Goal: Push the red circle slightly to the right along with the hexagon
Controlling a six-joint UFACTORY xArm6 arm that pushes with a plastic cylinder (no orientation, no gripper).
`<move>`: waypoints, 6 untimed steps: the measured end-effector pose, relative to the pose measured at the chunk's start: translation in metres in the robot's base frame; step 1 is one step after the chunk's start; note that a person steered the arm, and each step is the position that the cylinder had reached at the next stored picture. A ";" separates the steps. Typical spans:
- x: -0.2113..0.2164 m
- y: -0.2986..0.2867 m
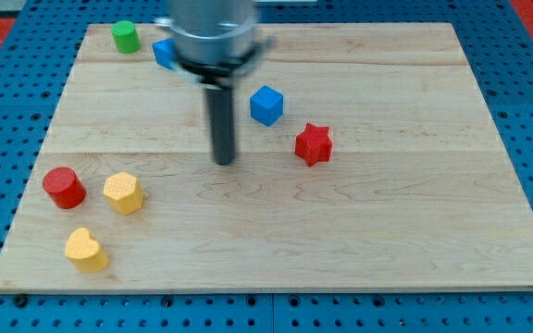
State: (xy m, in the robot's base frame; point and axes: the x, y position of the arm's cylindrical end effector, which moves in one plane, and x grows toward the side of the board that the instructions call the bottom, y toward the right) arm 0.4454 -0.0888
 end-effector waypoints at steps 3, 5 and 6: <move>0.039 -0.208; 0.063 -0.091; 0.061 -0.011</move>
